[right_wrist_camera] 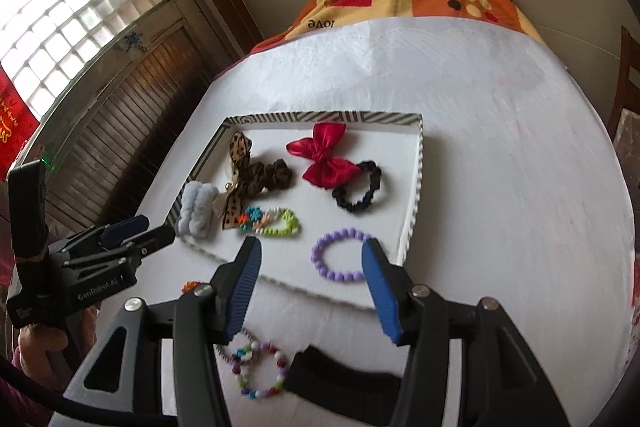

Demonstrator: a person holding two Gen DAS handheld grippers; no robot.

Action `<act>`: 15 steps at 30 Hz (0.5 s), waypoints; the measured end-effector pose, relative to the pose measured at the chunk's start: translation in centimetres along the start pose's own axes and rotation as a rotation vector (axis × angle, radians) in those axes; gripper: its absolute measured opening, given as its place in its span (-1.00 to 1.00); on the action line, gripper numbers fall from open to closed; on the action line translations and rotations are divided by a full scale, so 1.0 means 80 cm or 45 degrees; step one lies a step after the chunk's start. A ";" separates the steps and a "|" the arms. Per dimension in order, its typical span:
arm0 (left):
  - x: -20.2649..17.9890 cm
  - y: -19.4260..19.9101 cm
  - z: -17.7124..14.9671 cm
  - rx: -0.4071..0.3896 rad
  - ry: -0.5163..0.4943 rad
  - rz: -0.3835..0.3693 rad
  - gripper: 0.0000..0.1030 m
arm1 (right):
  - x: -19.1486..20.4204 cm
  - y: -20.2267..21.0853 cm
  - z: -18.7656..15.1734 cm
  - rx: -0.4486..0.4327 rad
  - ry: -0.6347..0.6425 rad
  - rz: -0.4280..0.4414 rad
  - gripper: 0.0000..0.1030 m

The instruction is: Organize jewelry

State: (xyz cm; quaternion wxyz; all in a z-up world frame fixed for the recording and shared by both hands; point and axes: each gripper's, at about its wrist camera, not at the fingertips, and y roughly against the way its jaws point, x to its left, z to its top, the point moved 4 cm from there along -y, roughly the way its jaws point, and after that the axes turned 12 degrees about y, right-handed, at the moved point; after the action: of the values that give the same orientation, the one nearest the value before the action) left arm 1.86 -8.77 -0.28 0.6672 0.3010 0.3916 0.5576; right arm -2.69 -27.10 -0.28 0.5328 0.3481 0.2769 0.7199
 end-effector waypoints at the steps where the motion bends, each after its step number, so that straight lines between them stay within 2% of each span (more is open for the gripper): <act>1: 0.000 0.005 -0.002 -0.009 -0.004 -0.001 -0.09 | 0.002 0.004 -0.004 -0.003 0.001 -0.005 0.07; 5: 0.000 0.014 -0.010 -0.015 -0.021 -0.019 -0.09 | 0.011 0.020 -0.018 -0.014 0.014 -0.035 0.08; 15: 0.008 0.035 -0.029 -0.048 -0.049 0.020 -0.09 | 0.033 0.048 -0.048 -0.035 0.023 -0.081 0.16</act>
State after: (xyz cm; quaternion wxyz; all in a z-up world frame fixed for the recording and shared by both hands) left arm -1.50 -7.64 0.77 0.6757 0.3021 0.3658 0.5642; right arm -8.46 -25.73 0.94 0.5577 0.3252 0.2825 0.7095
